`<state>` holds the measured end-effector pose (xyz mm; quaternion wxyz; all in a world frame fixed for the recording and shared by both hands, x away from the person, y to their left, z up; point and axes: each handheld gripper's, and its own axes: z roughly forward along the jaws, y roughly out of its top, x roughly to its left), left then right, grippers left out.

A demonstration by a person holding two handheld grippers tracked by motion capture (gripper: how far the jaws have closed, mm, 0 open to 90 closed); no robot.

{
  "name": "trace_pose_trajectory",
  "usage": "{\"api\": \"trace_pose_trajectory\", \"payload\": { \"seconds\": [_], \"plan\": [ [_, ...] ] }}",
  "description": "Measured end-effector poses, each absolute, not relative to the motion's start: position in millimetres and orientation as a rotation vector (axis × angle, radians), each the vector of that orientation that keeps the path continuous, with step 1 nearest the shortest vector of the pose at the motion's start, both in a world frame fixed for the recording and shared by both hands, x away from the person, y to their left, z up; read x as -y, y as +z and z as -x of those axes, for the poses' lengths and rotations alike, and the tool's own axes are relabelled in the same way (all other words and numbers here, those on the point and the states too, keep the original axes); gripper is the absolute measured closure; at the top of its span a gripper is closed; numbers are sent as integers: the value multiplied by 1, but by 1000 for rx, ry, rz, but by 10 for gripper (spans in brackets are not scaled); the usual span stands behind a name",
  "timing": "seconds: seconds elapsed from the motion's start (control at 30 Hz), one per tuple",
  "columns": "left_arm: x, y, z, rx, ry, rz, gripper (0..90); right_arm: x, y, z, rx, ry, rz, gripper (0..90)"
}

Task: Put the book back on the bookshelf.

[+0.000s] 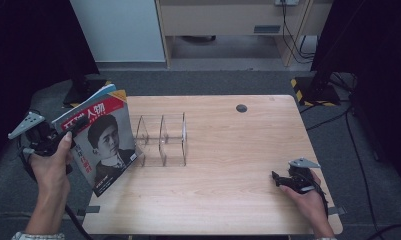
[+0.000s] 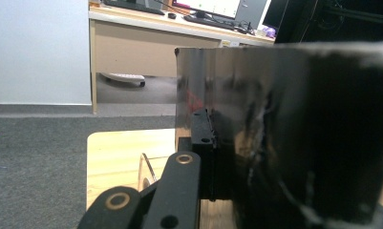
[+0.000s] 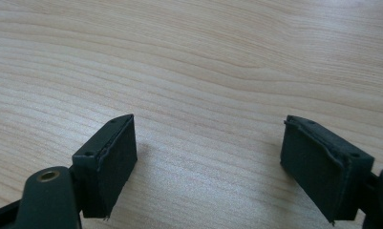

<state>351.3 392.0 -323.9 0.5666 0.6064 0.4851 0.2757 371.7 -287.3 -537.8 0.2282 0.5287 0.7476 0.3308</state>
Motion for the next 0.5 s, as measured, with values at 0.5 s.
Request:
{"api": "trace_pose_trajectory", "payload": {
  "seconds": [0.5],
  "plan": [
    [-390,-327,-357,-1143,657,-1421,863,287,-538,-372,-2059,910,-1454,201]
  ]
}}
